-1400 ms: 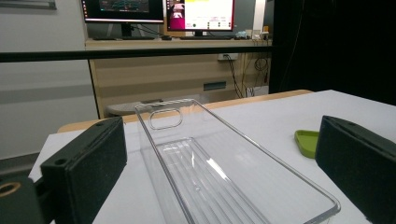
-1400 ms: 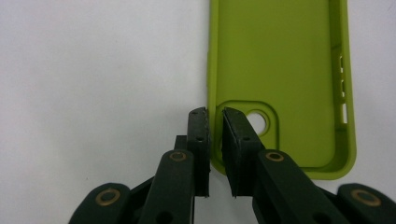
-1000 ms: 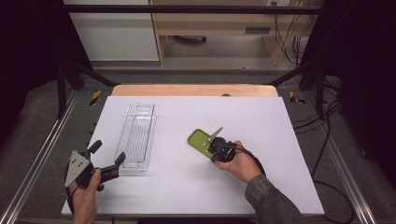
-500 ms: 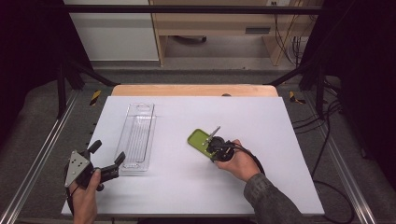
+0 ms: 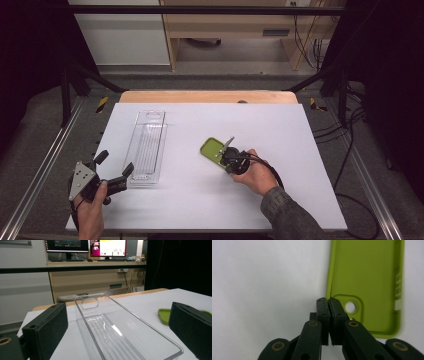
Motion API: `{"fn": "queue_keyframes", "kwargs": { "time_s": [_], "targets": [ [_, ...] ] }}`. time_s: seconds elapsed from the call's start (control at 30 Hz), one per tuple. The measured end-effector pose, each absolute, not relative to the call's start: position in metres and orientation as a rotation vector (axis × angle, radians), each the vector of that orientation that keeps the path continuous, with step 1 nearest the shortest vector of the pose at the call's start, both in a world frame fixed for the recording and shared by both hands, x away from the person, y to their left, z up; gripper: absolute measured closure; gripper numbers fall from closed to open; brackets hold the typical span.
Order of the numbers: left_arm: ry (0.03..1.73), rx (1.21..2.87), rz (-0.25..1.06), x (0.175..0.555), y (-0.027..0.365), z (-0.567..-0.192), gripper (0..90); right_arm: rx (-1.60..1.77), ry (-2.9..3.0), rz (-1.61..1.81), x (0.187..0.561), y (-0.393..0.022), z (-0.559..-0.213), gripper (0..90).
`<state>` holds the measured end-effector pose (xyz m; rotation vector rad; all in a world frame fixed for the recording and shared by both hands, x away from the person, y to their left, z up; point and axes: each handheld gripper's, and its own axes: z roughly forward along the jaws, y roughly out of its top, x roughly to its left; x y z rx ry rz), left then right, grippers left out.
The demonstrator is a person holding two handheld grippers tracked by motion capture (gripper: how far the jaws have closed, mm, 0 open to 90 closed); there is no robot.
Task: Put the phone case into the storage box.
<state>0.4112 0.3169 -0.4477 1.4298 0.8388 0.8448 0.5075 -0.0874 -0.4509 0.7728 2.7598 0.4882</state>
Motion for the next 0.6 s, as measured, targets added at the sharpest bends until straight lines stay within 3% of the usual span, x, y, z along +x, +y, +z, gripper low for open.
{"fn": "queue_keyframes", "kwargs": {
  "time_s": [0.6],
  "targets": [
    [0.843,1.43,0.846,0.411,0.3181,-0.4477,2.1,0.676,2.72,0.535,0.499,-0.087,-0.4452,88.1]
  ]
}}
